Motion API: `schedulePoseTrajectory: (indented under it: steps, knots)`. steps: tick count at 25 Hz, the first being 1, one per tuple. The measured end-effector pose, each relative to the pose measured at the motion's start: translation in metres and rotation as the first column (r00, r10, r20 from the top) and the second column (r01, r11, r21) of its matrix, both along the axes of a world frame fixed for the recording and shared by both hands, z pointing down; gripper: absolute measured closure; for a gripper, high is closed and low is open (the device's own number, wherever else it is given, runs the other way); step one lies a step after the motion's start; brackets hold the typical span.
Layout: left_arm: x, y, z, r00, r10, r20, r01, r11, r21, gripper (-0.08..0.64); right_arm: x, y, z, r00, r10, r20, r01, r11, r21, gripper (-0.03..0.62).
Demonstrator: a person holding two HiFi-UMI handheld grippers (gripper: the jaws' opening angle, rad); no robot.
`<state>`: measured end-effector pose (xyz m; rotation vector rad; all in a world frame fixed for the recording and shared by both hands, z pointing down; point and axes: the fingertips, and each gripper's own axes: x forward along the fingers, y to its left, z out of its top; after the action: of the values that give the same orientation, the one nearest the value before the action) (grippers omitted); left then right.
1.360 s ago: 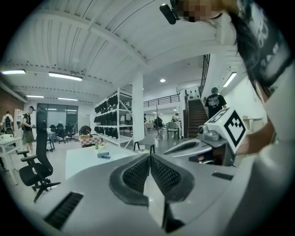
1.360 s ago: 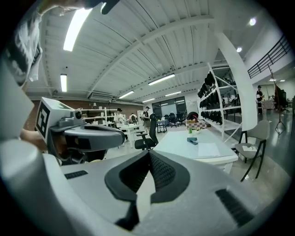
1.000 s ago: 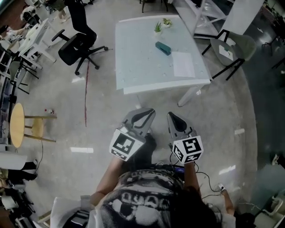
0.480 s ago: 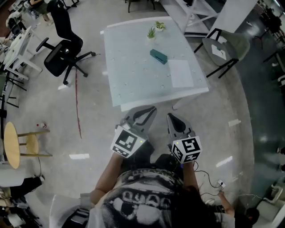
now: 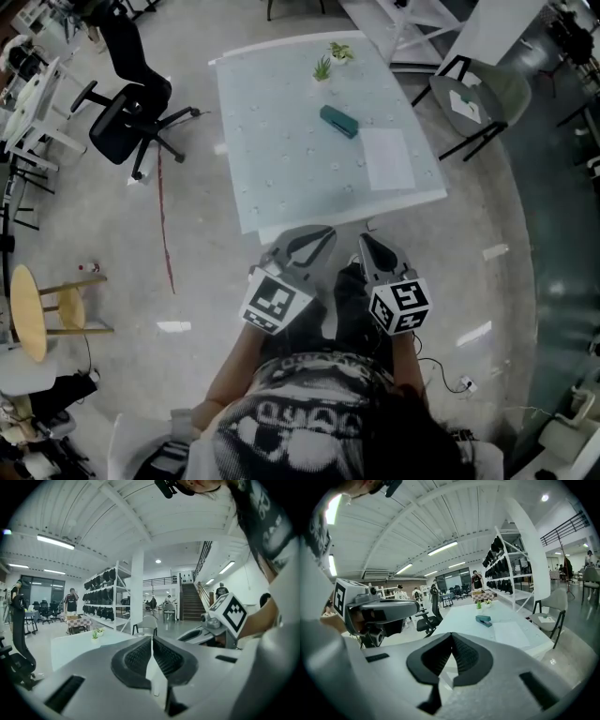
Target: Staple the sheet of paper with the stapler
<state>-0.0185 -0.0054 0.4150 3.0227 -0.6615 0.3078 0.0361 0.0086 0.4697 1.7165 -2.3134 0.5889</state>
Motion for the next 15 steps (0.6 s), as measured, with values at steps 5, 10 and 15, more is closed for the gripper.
schedulePoseTrajectory:
  steps: [5,10,15]
  knots:
    - [0.012,-0.021,-0.001,1.0,-0.029,-0.002,0.029,1.0,-0.006,0.551,0.024,-0.03,0.01,1.0,-0.01,-0.003,0.01,1.0,-0.019,0.598]
    - [0.033,-0.055,0.003,0.997,-0.073,0.014,0.073,0.997,0.017,0.551,0.072,-0.072,0.027,1.0,-0.002,-0.025,0.001,1.0,-0.031,0.588]
    - [0.066,-0.098,-0.003,0.993,-0.114,0.01,0.114,0.993,0.04,0.551,0.135,-0.112,0.05,0.999,0.03,-0.046,-0.033,0.997,-0.074,0.554]
